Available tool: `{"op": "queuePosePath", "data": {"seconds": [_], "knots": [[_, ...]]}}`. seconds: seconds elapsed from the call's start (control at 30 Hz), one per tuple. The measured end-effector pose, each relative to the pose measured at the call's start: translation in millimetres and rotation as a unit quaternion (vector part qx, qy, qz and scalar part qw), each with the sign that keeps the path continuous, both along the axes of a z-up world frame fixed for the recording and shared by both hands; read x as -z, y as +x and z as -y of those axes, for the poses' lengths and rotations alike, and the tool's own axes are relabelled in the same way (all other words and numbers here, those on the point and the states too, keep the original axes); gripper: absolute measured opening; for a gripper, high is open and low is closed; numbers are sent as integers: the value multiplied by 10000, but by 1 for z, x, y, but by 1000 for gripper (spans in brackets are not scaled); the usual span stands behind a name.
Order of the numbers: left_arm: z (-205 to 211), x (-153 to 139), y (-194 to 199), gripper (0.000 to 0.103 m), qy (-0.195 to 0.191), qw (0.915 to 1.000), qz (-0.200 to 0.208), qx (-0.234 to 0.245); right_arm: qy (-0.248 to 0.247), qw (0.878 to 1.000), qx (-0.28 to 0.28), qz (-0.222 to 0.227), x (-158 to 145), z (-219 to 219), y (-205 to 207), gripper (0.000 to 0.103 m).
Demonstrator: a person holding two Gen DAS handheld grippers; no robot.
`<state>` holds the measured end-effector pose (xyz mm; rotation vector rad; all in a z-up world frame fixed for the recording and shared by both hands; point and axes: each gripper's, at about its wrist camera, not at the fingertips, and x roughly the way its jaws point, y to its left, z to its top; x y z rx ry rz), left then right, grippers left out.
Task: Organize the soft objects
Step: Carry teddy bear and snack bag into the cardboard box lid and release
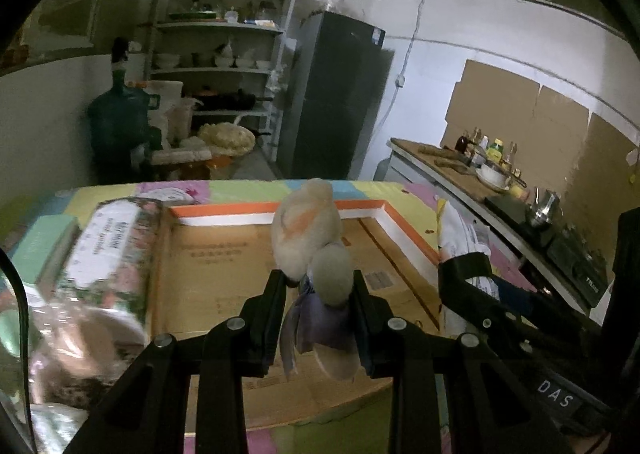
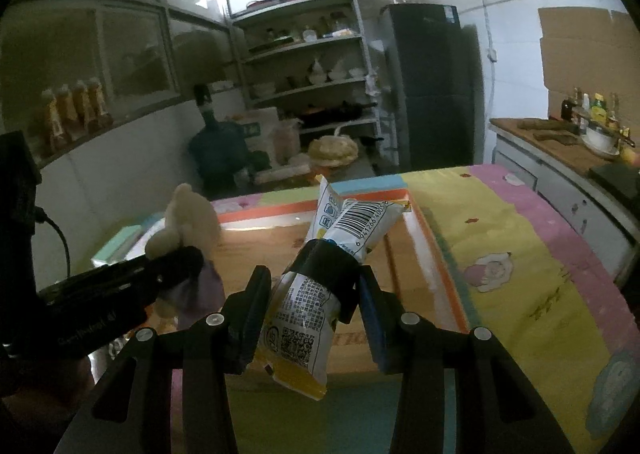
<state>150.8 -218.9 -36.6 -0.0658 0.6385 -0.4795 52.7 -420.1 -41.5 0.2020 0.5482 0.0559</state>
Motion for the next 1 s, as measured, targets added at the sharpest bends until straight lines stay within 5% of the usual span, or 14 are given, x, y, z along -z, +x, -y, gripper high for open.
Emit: {"op": "queuePosePath", "data": {"seconds": [1.0], "knots": [[72,46,32,34,289,9974,-578,315,-233,9962,-331,-774,40,49,40,45]]}}
